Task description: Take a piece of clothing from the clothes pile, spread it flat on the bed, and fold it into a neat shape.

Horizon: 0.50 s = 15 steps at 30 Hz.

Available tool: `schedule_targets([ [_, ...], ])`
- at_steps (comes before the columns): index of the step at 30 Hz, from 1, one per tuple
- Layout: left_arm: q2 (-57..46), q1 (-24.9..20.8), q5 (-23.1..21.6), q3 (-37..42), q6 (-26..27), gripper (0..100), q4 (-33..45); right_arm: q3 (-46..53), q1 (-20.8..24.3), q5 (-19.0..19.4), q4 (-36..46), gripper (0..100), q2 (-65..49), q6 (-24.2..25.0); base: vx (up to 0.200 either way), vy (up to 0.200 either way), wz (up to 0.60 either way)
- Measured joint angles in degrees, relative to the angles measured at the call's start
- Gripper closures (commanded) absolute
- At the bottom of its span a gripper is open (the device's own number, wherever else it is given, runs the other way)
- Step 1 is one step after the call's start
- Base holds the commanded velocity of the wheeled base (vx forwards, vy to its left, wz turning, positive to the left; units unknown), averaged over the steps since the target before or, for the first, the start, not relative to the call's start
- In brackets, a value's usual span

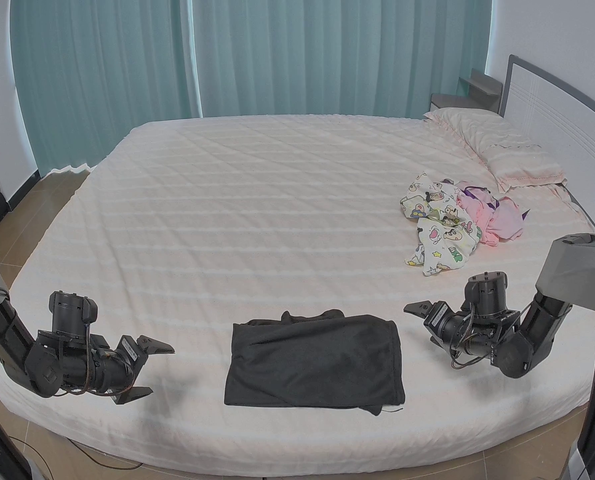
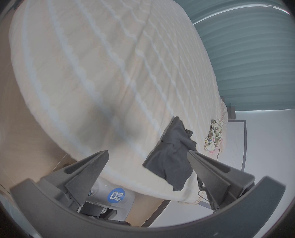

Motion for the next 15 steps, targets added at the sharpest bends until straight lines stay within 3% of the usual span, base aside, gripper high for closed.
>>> schedule_targets([
  [5, 0.0, 0.0, 0.1, 0.1, 0.0, 0, -0.3, 5.2, 2.3, 0.7, -7.0, 0, 0.1, 0.9, 0.000, 0.000, 0.00],
  [10, 0.1, -0.1, 0.1, 0.2, 0.0, 0, -0.3, 7.1, 3.5, 0.9, -8.3, 0, 1.5, 0.9, 0.000, 0.000, 0.00],
  [15, 0.3, -0.7, 1.0, 0.2, 0.0, 0, -0.4, 7.8, 3.6, 0.9, -8.5, 0, 2.2, 0.8, 0.000, -0.200, 0.00],
])
